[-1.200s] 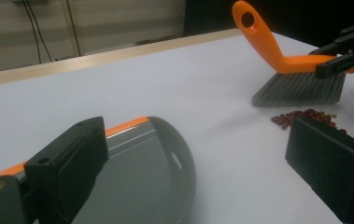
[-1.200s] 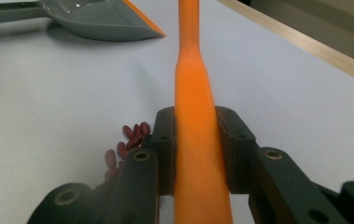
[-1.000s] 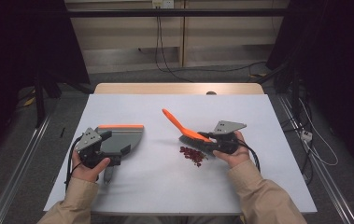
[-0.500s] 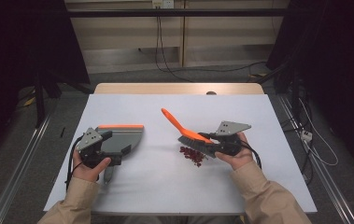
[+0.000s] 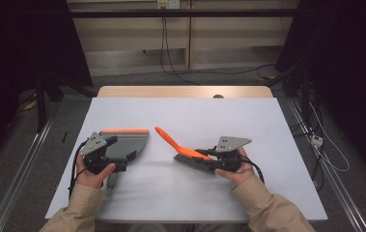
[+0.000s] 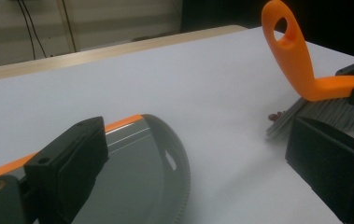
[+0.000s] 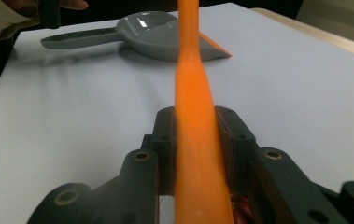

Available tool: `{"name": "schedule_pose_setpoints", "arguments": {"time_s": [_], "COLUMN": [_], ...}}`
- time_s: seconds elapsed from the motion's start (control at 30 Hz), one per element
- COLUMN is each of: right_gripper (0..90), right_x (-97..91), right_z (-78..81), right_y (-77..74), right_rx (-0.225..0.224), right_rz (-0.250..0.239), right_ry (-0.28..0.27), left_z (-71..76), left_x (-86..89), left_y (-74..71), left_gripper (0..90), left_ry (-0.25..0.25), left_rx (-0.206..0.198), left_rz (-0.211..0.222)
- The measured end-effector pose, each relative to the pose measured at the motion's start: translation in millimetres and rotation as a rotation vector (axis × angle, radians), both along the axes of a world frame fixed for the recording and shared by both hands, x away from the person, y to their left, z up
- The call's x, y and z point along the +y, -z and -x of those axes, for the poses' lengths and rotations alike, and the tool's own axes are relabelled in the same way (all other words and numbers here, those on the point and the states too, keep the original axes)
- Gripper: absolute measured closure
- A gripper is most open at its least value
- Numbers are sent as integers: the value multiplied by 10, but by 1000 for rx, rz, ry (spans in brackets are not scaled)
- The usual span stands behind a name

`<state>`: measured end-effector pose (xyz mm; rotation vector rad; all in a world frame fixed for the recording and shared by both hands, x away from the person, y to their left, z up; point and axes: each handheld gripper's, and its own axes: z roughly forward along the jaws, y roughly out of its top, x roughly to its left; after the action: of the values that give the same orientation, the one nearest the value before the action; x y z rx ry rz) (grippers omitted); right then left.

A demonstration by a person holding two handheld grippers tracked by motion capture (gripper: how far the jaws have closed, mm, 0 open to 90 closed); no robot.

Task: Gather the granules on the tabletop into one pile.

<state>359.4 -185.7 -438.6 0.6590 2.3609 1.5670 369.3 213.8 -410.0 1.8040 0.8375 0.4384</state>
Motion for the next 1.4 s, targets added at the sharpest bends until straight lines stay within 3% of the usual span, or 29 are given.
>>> {"name": "schedule_pose_setpoints", "arguments": {"time_s": [0.13,0.33,0.47,0.57,0.83,0.93,1.0,1.07,1.1,1.2,1.27,1.4], "right_gripper": [713,713,713,713,713,713,713,713,713,713,713,713], "right_x": [-13,-6,-45,-117,-263,-260,-251,-233,-230,-179,-115,5], "right_z": [-111,-132,-132,-131,-13,42,62,89,98,130,166,249], "right_y": [-9,-100,-179,-190,-132,-102,-90,-98,-94,-73,-60,-6], "right_rx": [3,9,12,13,22,22,37,19,24,19,-3,-34], "right_rz": [0,-34,-65,-43,-4,19,10,33,22,49,87,106], "right_ry": [16,22,71,141,496,592,624,676,699,740,758,808], "left_z": [-5,-2,13,19,22,19,18,22,22,23,23,33], "left_x": [-2,1,-1,1,4,0,0,5,10,30,39,48], "left_y": [2,0,-10,-12,-23,-23,-22,-26,-31,-42,-44,-56], "left_gripper": [54,54,54,54,54,54,54,54,54,54,54,54], "left_ry": [2,2,5,4,4,9,14,14,14,15,15,10], "left_rx": [-1,-1,-5,-5,-10,-10,-9,-6,-8,-11,-10,-10], "left_rz": [-5,-8,-5,-3,-1,3,5,13,17,27,26,39]}}
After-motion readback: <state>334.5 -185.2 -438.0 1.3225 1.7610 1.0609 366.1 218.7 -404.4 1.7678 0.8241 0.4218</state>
